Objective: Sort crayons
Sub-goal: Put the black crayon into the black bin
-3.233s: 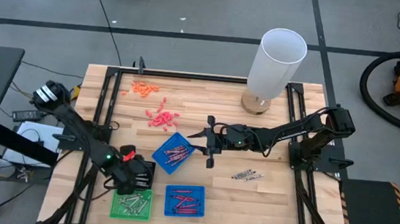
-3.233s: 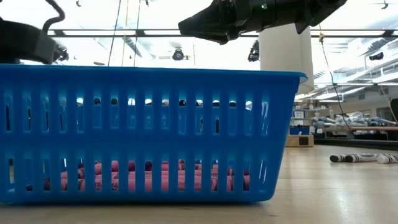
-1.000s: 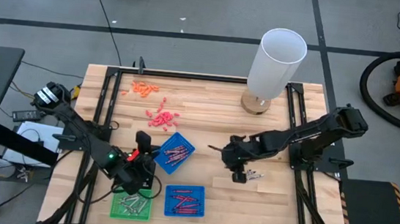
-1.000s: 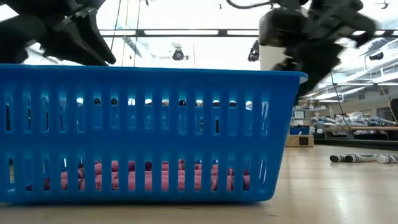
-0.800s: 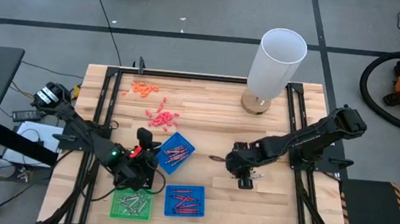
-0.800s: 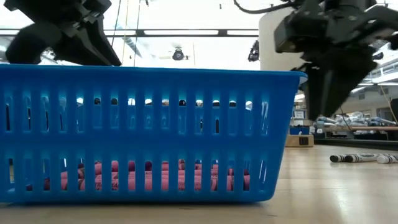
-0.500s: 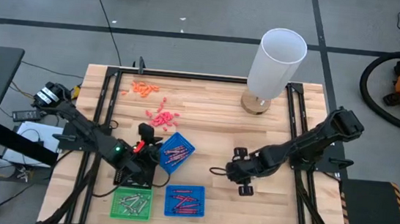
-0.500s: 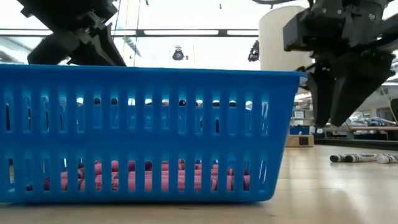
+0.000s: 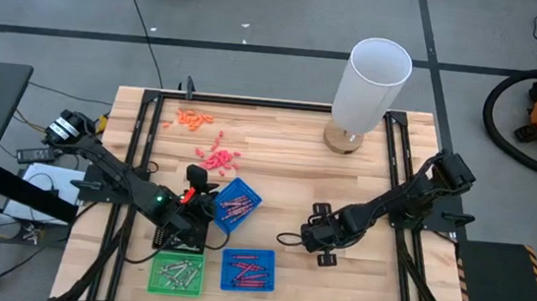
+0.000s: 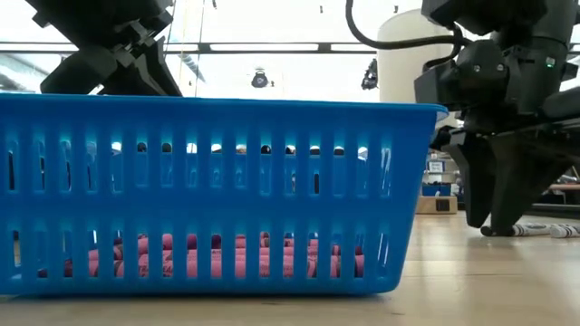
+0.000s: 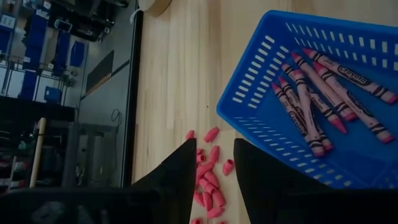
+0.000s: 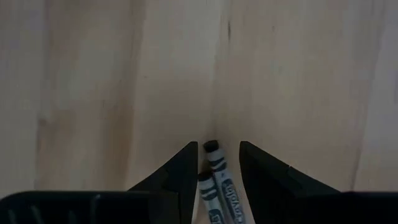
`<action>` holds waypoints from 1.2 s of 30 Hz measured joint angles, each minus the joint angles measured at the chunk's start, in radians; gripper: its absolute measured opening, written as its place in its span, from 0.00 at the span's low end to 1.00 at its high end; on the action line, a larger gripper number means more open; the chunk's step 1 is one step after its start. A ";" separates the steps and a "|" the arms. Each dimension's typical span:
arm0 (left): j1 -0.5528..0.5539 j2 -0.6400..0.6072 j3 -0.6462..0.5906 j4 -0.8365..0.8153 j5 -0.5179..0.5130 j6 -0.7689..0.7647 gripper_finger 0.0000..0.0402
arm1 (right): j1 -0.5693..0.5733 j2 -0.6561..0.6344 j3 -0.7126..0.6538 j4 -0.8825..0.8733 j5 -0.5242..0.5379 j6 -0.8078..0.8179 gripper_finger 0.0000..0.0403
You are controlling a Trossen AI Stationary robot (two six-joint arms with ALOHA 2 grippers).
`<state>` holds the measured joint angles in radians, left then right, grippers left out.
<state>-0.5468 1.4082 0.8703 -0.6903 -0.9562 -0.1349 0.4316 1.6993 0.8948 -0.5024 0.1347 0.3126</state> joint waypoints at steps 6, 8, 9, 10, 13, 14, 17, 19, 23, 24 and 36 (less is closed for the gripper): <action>0.000 0.000 0.000 -0.002 0.000 0.000 0.29 | 0.000 0.000 0.000 -0.013 0.012 -0.001 0.31; 0.000 0.000 0.000 -0.002 0.001 0.000 0.29 | -0.003 0.000 0.000 -0.018 0.016 -0.008 0.31; 0.000 0.000 0.000 -0.002 0.007 0.000 0.29 | -0.006 0.000 0.000 -0.022 0.026 -0.015 0.31; 0.000 0.000 0.000 -0.002 0.009 0.000 0.29 | -0.008 0.000 0.000 -0.026 0.037 -0.018 0.31; 0.000 0.000 0.000 -0.001 0.016 0.000 0.29 | -0.026 0.000 0.000 -0.028 0.058 -0.038 0.31; 0.000 0.000 0.000 -0.002 0.018 0.000 0.29 | -0.034 0.000 0.000 -0.028 0.056 -0.047 0.31; -0.002 0.000 0.000 -0.002 0.020 0.000 0.29 | -0.058 0.000 0.000 -0.037 0.037 -0.053 0.31; -0.007 0.000 0.000 -0.002 0.031 0.000 0.29 | -0.072 0.000 0.000 -0.066 0.012 -0.049 0.31; -0.022 0.000 0.000 -0.002 0.037 -0.001 0.29 | -0.090 -0.002 0.001 -0.115 -0.007 -0.027 0.31; -0.024 0.000 0.000 -0.002 0.037 0.000 0.29 | -0.094 -0.002 0.002 -0.120 -0.017 -0.027 0.31; -0.025 0.000 0.000 -0.002 0.037 -0.002 0.29 | -0.177 -0.006 -0.014 -0.161 -0.162 -0.029 0.27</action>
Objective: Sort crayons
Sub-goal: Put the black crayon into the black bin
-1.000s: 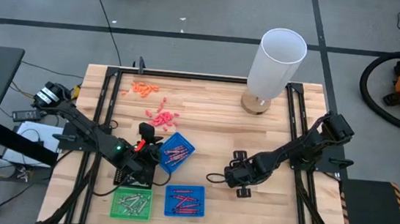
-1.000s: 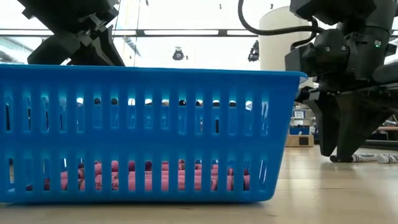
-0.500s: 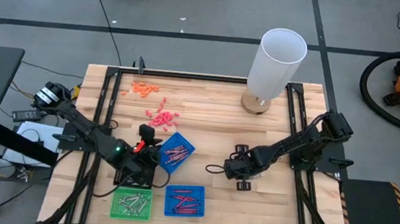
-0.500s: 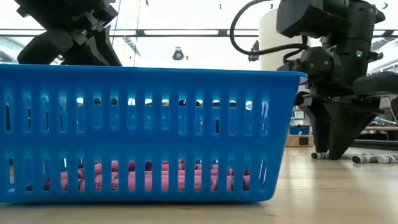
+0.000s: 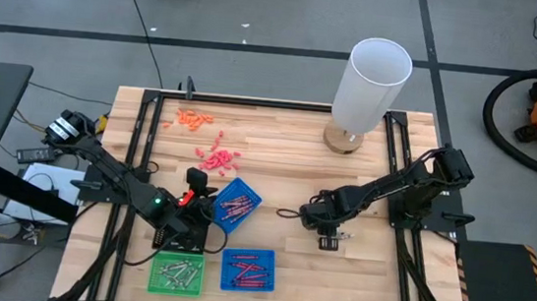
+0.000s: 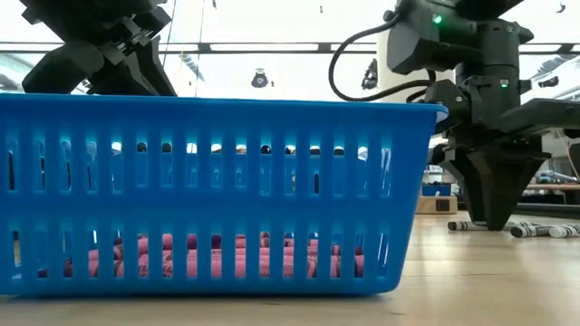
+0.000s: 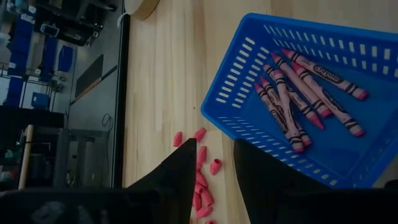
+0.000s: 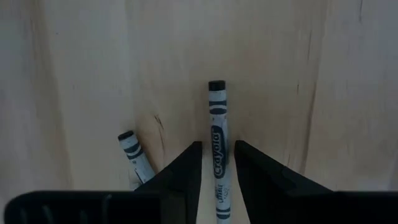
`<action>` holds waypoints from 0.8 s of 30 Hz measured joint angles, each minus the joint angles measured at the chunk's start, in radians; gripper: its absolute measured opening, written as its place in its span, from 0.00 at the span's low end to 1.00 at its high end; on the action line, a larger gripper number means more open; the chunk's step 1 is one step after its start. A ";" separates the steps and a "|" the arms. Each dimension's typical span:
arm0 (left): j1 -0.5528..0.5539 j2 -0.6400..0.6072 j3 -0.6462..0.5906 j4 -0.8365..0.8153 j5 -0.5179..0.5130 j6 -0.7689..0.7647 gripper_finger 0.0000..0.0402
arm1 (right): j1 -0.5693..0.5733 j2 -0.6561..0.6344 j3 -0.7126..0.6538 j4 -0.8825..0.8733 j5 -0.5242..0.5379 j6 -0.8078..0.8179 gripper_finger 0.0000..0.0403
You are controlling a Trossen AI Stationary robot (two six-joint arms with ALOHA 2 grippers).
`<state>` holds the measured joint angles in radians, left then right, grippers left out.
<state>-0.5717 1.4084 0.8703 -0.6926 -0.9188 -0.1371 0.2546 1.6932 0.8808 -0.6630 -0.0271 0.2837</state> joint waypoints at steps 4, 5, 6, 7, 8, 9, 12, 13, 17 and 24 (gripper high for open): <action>0.000 0.000 0.000 0.000 0.000 -0.001 0.29 | -0.025 0.000 -0.013 0.010 -0.021 -0.026 0.22; 0.000 0.000 0.000 0.000 0.000 -0.003 0.29 | -0.029 0.000 -0.013 0.012 -0.021 -0.034 0.21; 0.000 0.000 0.000 0.000 0.000 -0.005 0.29 | -0.033 0.000 -0.014 0.015 -0.021 -0.042 0.19; 0.000 0.000 0.000 -0.001 0.000 -0.005 0.29 | -0.037 0.000 -0.015 0.018 -0.022 -0.050 0.18; 0.000 0.001 0.000 -0.001 0.000 -0.006 0.29 | -0.040 0.000 -0.016 0.021 -0.022 -0.056 0.16; 0.000 0.001 0.000 -0.001 0.000 -0.006 0.29 | -0.043 0.000 -0.016 0.022 -0.020 -0.063 0.14; 0.000 0.001 0.000 -0.001 0.000 -0.009 0.29 | -0.048 0.001 -0.016 0.023 -0.011 -0.076 0.09; 0.000 0.001 0.000 0.000 0.000 -0.010 0.29 | -0.048 0.001 -0.016 0.024 -0.003 -0.080 0.08; 0.000 0.001 0.000 0.000 0.000 -0.019 0.29 | -0.048 0.002 -0.017 0.028 0.008 -0.094 0.06; 0.000 0.001 0.000 0.000 0.000 -0.027 0.29 | -0.041 -0.015 0.014 0.011 0.088 -0.109 0.09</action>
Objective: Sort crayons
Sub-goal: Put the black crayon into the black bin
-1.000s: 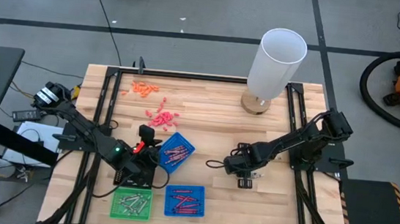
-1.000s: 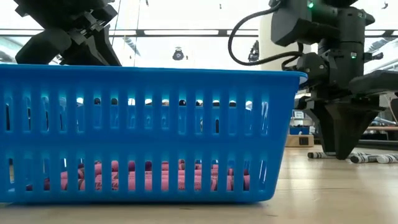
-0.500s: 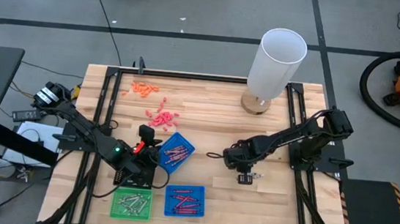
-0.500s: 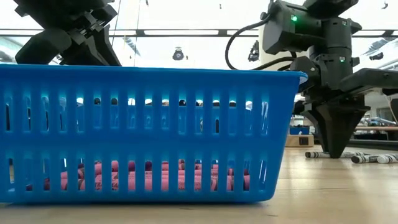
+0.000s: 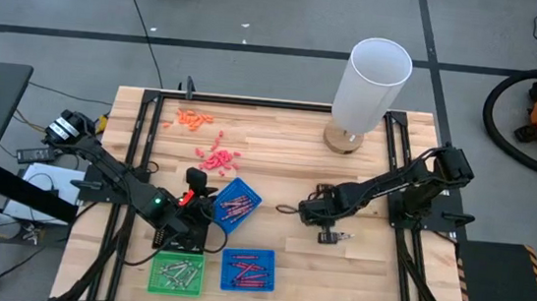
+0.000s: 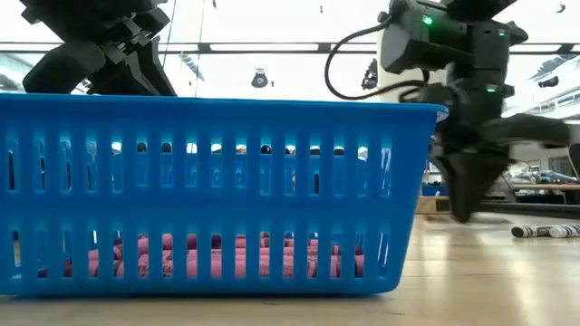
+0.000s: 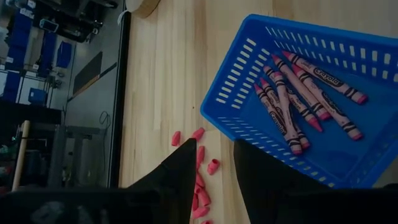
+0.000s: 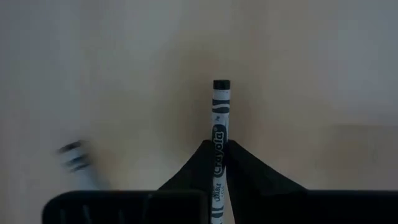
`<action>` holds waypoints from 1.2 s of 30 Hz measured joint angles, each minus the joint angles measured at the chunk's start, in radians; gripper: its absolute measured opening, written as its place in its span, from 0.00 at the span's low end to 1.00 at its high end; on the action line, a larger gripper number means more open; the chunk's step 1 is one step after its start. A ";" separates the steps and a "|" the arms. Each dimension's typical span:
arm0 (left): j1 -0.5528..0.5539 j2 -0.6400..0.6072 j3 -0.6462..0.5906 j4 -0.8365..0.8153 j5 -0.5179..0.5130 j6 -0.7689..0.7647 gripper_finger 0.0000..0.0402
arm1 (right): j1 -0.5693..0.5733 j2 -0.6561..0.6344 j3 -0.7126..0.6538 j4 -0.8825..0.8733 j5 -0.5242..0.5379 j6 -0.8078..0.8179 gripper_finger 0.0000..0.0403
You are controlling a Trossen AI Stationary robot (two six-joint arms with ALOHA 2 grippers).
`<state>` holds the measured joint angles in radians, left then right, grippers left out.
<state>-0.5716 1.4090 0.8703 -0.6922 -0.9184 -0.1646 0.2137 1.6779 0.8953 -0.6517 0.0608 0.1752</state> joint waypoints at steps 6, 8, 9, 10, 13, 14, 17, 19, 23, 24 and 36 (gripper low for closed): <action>0.000 0.000 0.000 0.005 0.000 -0.004 0.29 | 0.000 -0.059 0.014 0.009 0.088 -0.003 0.09; 0.000 0.000 0.000 0.006 0.000 -0.005 0.29 | 0.000 -0.074 0.014 0.021 0.096 -0.003 0.09; 0.000 0.000 0.000 0.008 0.000 -0.005 0.29 | 0.000 -0.080 0.014 0.023 0.103 -0.003 0.09; 0.000 0.000 0.000 0.008 0.000 -0.005 0.29 | -0.001 -0.085 0.014 0.022 0.109 -0.003 0.09; 0.000 0.000 0.000 0.008 0.000 -0.009 0.29 | -0.001 -0.100 0.014 0.022 0.121 -0.003 0.09; 0.000 0.000 0.000 0.008 0.000 -0.010 0.29 | 0.000 -0.104 0.014 0.022 0.128 -0.003 0.09; 0.000 0.000 0.000 0.008 0.000 -0.011 0.29 | 0.000 -0.108 0.015 0.026 0.132 -0.003 0.09; 0.000 0.000 0.000 0.008 0.000 -0.011 0.29 | 0.000 -0.108 0.015 0.032 0.133 -0.003 0.09; 0.000 0.000 0.000 0.008 0.000 -0.011 0.29 | 0.000 -0.108 0.016 0.073 0.132 -0.017 0.09; 0.000 0.000 0.000 0.008 0.000 -0.014 0.29 | 0.000 -0.108 0.016 0.093 0.130 -0.023 0.09; 0.021 0.000 0.000 0.106 0.121 -0.053 0.29 | 0.000 -0.109 0.017 0.551 0.057 -0.189 0.09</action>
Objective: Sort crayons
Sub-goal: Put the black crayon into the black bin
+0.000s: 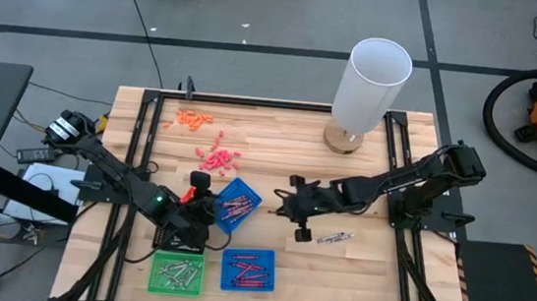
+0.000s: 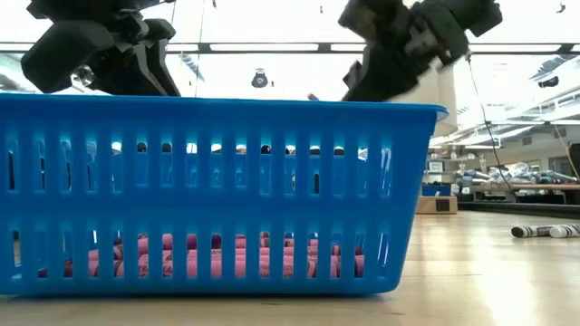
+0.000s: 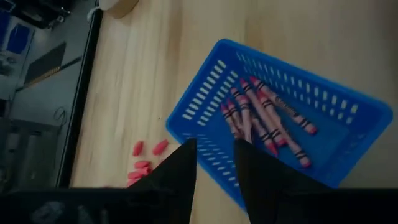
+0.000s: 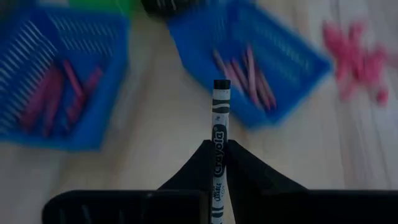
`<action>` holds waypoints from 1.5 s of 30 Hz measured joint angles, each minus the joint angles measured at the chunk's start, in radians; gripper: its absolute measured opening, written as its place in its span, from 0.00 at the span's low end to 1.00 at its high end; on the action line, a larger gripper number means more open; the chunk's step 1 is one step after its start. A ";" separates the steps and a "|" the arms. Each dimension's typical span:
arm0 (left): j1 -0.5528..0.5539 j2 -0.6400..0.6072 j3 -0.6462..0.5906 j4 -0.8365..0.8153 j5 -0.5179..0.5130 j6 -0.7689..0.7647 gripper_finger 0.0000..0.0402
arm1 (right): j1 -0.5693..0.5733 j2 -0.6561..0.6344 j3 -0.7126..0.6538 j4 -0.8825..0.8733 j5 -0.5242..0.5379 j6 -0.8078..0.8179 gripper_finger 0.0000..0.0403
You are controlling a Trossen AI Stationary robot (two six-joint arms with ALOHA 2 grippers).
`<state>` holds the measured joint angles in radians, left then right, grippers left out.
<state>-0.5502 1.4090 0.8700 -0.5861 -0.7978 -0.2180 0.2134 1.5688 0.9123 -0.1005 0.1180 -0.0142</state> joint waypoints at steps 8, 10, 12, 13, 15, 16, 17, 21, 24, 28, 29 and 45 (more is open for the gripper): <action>0.036 0.000 0.000 0.209 0.004 0.138 0.33 | 0.000 0.000 0.000 0.351 -0.033 -0.187 0.09; 0.057 0.000 0.000 0.275 0.004 0.189 0.37 | 0.000 0.000 0.000 0.432 -0.033 -0.244 0.09; 0.080 0.000 0.000 0.341 0.009 0.234 0.43 | 0.000 0.000 0.000 0.500 -0.033 -0.299 0.09; 0.093 0.000 0.000 0.374 0.014 0.251 0.45 | 0.000 0.000 0.000 0.532 -0.033 -0.324 0.09; 0.118 0.000 0.000 0.437 0.036 0.265 0.49 | 0.000 0.000 0.000 0.593 -0.033 -0.364 0.09; 0.133 0.000 0.000 0.466 0.052 0.266 0.51 | 0.000 0.000 0.000 0.620 -0.033 -0.383 0.09; 0.147 0.000 0.000 0.493 0.071 0.266 0.52 | 0.000 -0.001 0.000 0.641 -0.033 -0.400 0.09; 0.199 0.000 0.000 0.599 0.194 0.266 0.53 | 0.000 -0.001 0.000 0.714 -0.033 -0.447 0.09; 0.230 0.000 0.000 0.675 0.292 0.267 0.52 | 0.000 -0.001 0.000 0.748 -0.034 -0.466 0.09; 0.247 0.000 0.000 0.740 0.358 0.298 0.50 | 0.000 -0.001 0.000 0.760 -0.045 -0.464 0.09; 0.247 0.000 0.000 0.754 0.364 0.311 0.49 | 0.000 -0.001 0.000 0.760 -0.045 -0.463 0.09; 0.246 0.000 0.000 0.829 0.366 0.396 0.29 | 0.000 -0.001 0.000 0.759 -0.044 -0.461 0.09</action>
<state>-0.3046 1.4090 0.8700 0.2432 -0.4320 0.1777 0.2138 1.5677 0.9127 0.6587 0.0742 -0.4747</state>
